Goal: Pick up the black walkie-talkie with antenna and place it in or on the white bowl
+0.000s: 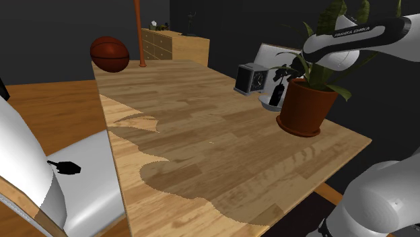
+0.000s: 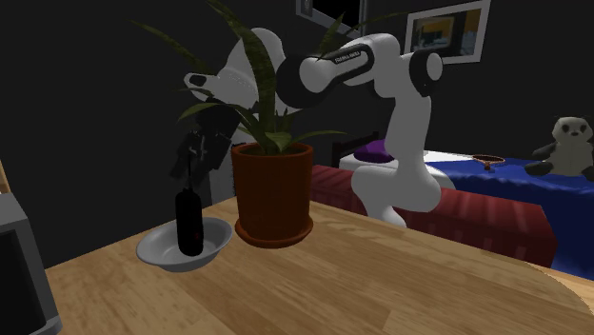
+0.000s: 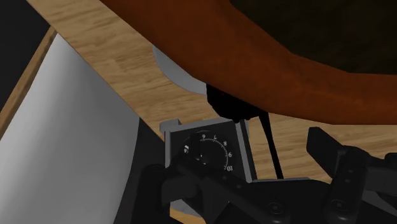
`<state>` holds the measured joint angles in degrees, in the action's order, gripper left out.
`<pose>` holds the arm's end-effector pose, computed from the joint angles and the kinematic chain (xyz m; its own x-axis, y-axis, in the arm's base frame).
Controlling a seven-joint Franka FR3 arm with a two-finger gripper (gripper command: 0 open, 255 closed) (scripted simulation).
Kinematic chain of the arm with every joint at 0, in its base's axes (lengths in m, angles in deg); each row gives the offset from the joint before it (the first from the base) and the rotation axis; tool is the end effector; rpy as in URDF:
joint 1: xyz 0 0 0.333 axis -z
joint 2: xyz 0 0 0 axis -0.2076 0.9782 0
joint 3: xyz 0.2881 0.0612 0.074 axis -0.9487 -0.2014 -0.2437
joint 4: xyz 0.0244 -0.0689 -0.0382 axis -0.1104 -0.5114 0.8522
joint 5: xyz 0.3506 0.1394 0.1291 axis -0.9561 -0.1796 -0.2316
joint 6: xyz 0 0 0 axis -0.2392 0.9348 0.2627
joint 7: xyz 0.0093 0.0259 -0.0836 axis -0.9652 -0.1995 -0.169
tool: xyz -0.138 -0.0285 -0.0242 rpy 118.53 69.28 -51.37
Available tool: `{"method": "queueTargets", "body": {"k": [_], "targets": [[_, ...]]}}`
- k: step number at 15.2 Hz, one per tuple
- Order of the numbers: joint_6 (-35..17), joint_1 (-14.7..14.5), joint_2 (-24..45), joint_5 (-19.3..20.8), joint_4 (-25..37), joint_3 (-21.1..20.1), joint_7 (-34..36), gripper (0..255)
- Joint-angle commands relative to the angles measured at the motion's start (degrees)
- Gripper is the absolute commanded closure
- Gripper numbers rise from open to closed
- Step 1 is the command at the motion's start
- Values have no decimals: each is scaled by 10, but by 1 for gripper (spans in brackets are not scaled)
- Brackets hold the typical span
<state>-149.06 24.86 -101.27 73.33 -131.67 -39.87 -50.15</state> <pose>0.4080 -0.2966 0.5261 0.7339 -0.3052 0.6069 -0.3509 -0.9353 -0.0459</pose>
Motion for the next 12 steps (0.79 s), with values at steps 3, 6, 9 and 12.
{"method": "queueTargets", "body": {"k": [3, 6, 9, 12], "targets": [[54, 17, -47, 18, 8, -14, 13, 0], [69, 21, -59, 22, 11, -17, 15, 0], [69, 21, -59, 22, 11, -17, 15, 0], [69, 21, -59, 22, 11, -17, 15, 0]]}}
